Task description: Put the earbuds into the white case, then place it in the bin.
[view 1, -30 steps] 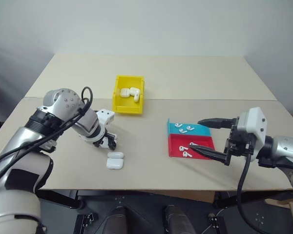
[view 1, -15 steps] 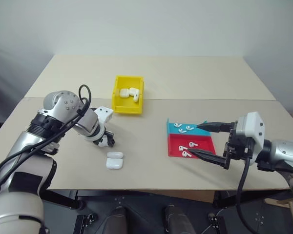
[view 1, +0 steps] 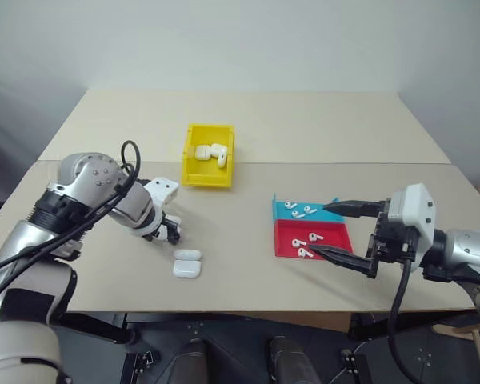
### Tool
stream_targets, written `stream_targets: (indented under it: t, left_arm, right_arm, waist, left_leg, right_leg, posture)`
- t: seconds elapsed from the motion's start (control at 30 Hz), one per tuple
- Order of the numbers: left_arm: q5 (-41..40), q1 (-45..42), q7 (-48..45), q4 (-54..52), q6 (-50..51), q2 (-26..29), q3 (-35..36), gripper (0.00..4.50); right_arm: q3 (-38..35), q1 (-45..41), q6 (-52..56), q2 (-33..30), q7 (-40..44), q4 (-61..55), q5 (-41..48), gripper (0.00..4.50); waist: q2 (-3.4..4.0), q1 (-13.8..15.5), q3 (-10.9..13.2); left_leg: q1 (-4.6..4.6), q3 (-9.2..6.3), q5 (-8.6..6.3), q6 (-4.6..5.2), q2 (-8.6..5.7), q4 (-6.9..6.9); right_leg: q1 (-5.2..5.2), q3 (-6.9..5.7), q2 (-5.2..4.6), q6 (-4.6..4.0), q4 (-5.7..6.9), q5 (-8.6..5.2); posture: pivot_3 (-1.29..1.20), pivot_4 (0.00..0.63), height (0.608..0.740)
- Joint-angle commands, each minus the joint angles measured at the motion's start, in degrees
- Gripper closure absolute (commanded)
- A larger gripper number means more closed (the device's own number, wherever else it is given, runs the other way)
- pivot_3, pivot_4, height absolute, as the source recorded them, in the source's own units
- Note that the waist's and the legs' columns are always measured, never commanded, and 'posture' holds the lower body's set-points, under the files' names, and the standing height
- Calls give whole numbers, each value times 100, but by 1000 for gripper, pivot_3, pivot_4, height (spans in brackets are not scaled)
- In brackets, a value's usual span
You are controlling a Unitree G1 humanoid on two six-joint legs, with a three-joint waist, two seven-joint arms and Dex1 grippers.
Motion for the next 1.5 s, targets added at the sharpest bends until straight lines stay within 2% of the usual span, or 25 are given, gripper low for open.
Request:
stream_targets:
  t: [0.03, 0.27, 0.5, 0.77, 1.0, 1.27, 1.5]
  left_arm:
    - [-111, 38, 71, -185, 16, 234, 43, 0]
    - [202, 133, -18, -244, 16, 142, 269, 0]
    - [903, 40, -790, -498, 16, 124, 120, 0]
    - [2118, -78, -2063, -558, 16, 20, -212, 0]
    - [3309, -33, -3175, -648, -47, -145, -174, 0]
    - [4200, 34, -4555, -1103, -403, 75, -413, 0]
    - [4826, -12, -5901, -1186, -726, 412, -1047, 0]
  right_arm:
    - [-103, -65, -152, -5, 62, -119, 90, 30]
    - [-29, -95, -180, 35, 87, -111, 58, 30]
    - [-55, -83, -188, 27, 62, -127, 64, 30]
    - [-111, -7, -165, 30, 3, -205, 96, 30]
    - [-137, 0, -129, 8, -31, -250, 137, 30]
    - [-142, -1, -102, -2, -70, -290, 157, 30]
    - [-107, -17, -106, 31, -131, -299, 148, 30]
  waist:
    - [0, 9, 0]
    - [0, 33, 0]
    - [0, 29, 0]
    - [0, 26, 0]
    - [1, 58, 0]
    - [0, 60, 0]
    - [0, 23, 0]
  left_leg:
    - [0, 0, 0, 0, -1, 0]
    - [-1, 0, 0, 0, -3, 1]
    - [-3, 1, 0, -1, -3, 1]
    - [-2, 1, 0, 0, -4, 1]
    - [6, 0, 0, 0, -5, 1]
    - [-11, 0, 0, 0, -4, 1]
    - [-10, 0, 0, 0, -3, 1]
  right_leg:
    - [0, 0, 0, -1, 0, -1]
    - [3, -2, -3, -1, -3, -1]
    - [2, -2, -4, -2, -4, -1]
    - [2, -2, -4, -11, -4, -8]
    - [10, -3, -4, -16, -3, -11]
    - [0, -3, -4, -10, -9, -8]
    - [-2, -3, -3, -14, -6, -11]
  posture:
    - [0, 150, 740]
    - [0, 150, 740]
    - [0, 150, 740]
    - [0, 150, 740]
    - [0, 150, 740]
    - [0, 150, 740]
    - [0, 150, 740]
